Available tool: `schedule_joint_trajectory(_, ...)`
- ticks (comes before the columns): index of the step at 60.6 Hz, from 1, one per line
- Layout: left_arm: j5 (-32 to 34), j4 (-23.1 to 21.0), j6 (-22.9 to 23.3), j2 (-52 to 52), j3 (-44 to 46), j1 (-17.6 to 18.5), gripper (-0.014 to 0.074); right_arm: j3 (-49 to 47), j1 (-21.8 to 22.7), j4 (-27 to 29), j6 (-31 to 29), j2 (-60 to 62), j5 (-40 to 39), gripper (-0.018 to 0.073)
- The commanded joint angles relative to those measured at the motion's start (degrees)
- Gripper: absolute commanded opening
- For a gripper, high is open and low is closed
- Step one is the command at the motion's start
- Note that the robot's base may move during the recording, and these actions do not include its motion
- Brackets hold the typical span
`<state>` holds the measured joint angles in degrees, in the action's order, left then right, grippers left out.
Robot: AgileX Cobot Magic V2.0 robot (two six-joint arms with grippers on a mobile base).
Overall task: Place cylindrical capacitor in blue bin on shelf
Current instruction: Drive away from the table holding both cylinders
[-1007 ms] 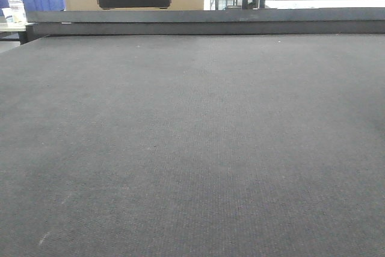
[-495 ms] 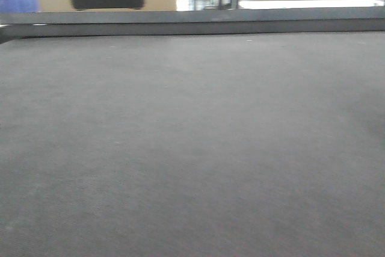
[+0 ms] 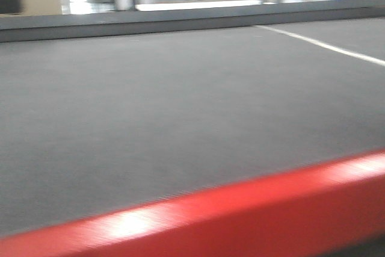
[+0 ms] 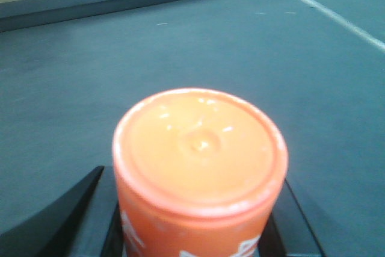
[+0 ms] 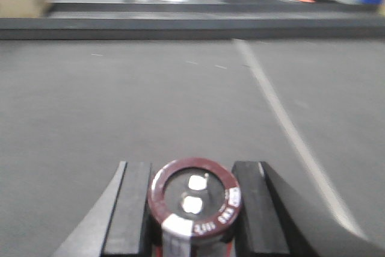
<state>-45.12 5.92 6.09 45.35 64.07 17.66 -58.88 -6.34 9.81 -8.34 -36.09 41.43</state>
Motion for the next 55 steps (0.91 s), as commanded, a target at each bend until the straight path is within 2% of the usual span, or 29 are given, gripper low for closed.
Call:
schedule_joint_trajectory(1, 1.1, -0.1, 0.0, -0.2, 0.4, 0.4, -0.0111, -0.5, -0.1, -0.2, -0.2, 0.1, -1.1, -0.0162)
schedule_joint_trajectory(55, 1.1, -0.1, 0.0, -0.2, 0.4, 0.4, -0.0111, -0.5, -0.1, -0.2, -0.2, 0.1, -1.1, -0.0162)
